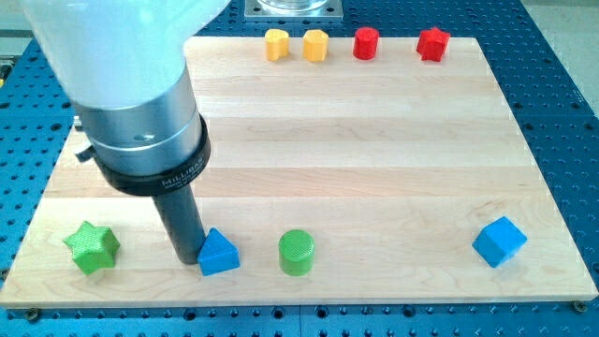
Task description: Slide the blue cube to the left
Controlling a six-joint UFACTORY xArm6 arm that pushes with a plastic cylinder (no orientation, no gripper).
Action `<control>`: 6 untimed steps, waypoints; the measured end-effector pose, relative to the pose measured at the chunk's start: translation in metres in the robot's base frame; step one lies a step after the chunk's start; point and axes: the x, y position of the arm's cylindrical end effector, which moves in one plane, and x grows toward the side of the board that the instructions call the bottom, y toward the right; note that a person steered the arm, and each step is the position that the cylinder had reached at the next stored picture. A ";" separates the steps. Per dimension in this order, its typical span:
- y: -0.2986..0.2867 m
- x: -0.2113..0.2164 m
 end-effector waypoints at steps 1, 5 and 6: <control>-0.006 -0.016; 0.361 -0.026; 0.319 0.004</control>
